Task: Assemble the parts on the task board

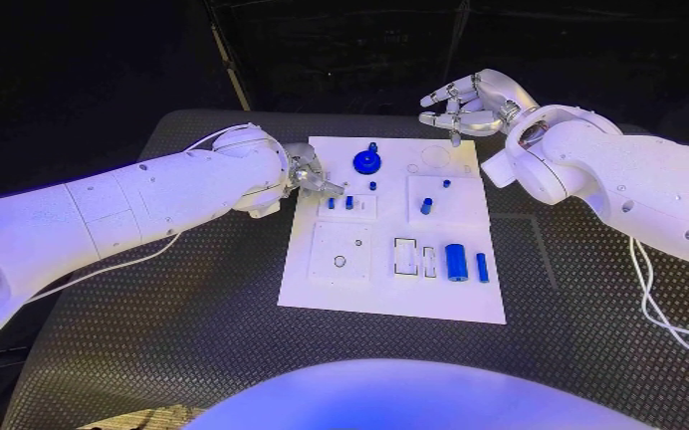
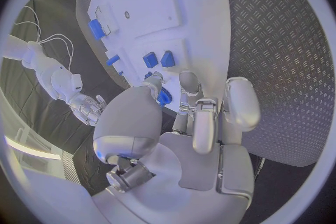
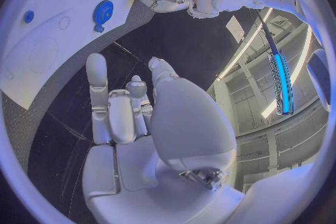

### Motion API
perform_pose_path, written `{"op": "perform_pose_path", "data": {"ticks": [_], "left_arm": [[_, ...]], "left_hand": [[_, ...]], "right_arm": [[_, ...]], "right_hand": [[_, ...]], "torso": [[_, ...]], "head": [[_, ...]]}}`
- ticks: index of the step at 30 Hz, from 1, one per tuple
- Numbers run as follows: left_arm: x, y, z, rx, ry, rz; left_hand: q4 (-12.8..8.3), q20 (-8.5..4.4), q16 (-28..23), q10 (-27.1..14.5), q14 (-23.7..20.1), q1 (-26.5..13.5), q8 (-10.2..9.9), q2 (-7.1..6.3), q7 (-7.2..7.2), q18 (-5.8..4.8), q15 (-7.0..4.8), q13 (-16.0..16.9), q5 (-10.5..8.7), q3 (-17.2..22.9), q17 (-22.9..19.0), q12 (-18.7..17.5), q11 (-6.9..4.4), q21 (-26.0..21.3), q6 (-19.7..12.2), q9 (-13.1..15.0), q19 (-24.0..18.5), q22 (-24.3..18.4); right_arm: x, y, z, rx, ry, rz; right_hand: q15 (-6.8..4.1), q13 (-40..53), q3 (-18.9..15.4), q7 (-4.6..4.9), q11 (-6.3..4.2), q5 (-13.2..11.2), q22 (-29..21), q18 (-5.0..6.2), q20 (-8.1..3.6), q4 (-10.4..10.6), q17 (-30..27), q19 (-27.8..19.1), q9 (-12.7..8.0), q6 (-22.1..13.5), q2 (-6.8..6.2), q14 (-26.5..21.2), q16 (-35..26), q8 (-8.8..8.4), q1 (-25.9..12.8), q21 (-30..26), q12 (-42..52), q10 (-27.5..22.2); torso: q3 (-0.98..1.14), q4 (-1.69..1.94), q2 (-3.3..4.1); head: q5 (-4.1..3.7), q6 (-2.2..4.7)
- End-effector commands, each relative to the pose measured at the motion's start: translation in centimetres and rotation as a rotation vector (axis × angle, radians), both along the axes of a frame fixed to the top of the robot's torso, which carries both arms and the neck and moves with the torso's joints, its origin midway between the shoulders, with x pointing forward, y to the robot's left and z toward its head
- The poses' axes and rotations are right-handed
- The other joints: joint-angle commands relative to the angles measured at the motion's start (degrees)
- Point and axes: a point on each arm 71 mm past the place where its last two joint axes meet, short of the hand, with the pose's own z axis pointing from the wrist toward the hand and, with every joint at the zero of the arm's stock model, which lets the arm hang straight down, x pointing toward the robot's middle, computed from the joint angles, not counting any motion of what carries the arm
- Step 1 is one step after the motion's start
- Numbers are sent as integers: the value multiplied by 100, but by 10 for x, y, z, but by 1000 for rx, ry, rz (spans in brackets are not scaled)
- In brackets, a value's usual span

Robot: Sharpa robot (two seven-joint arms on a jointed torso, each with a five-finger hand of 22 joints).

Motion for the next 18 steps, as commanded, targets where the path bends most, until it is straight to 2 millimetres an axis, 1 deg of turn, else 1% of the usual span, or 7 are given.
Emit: {"op": "perform_pose_path", "data": {"ticks": [1, 4, 5, 7, 13, 16, 18], "left_arm": [[1, 0, 4, -79, -22, 59], [2, 2, 5, -93, -28, 70], [2, 3, 7, -108, -34, 78], [2, 4, 8, -128, -40, 80], [3, 0, 12, -204, -50, 68], [3, -6, 15, -250, -80, 37], [4, -10, 19, -295, -125, 5]], "left_hand": [[20, -1, 29, -55, 611, 24, -8, 47, 2, 5, 39, -22, -8, -75, 1498, -24, 4, -41, -28, -6, -38, 35], [72, 21, -33, -226, 582, 188, -57, 82, 38, 38, 63, -267, -6, -233, 1404, -166, 34, -206, -106, -50, -111, -67], [67, 37, -134, -354, 531, 286, -96, 87, 68, 84, 84, -415, -6, -290, 1254, -265, 62, -429, -169, -81, -222, -215], [69, 66, -274, -452, 456, 424, -115, 109, 103, 141, 116, -436, -2, -380, 1056, -293, 97, -729, -208, -112, -372, -409], [25, 245, -1491, -1031, -266, 965, -417, 222, 317, 512, 314, -643, 2, -647, -419, -603, 304, -2925, -545, -396, -1456, -1855], [-34, 298, -1681, -1127, -348, 1258, -502, 319, 371, 560, 347, -727, 7, -702, -625, -667, 354, -3314, -558, -529, -1536, -2132], [-153, 332, -2053, -1327, -587, 1575, -619, 384, 426, 558, 403, -845, 17, -651, -1036, -830, 402, -3474, -609, -648, -1591, -2238]], "right_arm": [[0, 1, 2, 2, -9, 9], [0, 1, 2, 2, -9, 9], [0, 1, 2, 2, -8, 8], [0, 1, 2, 2, -8, 8], [0, 1, 2, 2, -8, 8], [0, 0, 2, 2, -8, 7], [0, 0, 2, 1, -8, 7]], "right_hand": [[-28, -7, 5, -3, -8, 15, -5, 98, 1, 18, -5, -26, 2, 5, 39, 96, -36, 26, -20, -37, 4, -34], [-28, -7, 5, -3, -8, 15, -5, 98, 1, 18, -5, -26, 2, 5, 39, 96, -36, 26, -20, -37, 4, -34], [-28, -7, 5, -3, -8, 15, -5, 98, 1, 18, -5, -26, 2, 5, 39, 96, -36, 26, -20, -37, 4, -34], [-28, -7, 5, -3, -8, 15, -5, 98, 1, 18, -5, -26, 2, 5, 39, 96, -36, 26, -20, -37, 4, -34], [-28, -7, 5, -3, -8, 15, -5, 98, 1, 18, -5, -26, 2, 5, 39, 96, -36, 26, -20, -37, 4, -34], [-28, -7, 5, -3, -8, 15, -5, 98, 1, 18, -5, -26, 2, 5, 39, 96, -36, 26, -20, -37, 4, -34], [-28, -8, 5, -3, -7, 15, -4, 97, 1, 19, -6, -25, 1, 3, 40, 96, -37, 25, -22, -37, 4, -35]], "torso": [[5, -1, 4], [3, -3, 0], [4, -2, 0], [5, 0, 0], [9, -7, 1], [9, -12, 3], [7, -7, 2]], "head": [[-4, -2], [-7, -4], [-8, -6], [-12, -4], [-24, 12], [-35, 40], [-50, 53]]}}
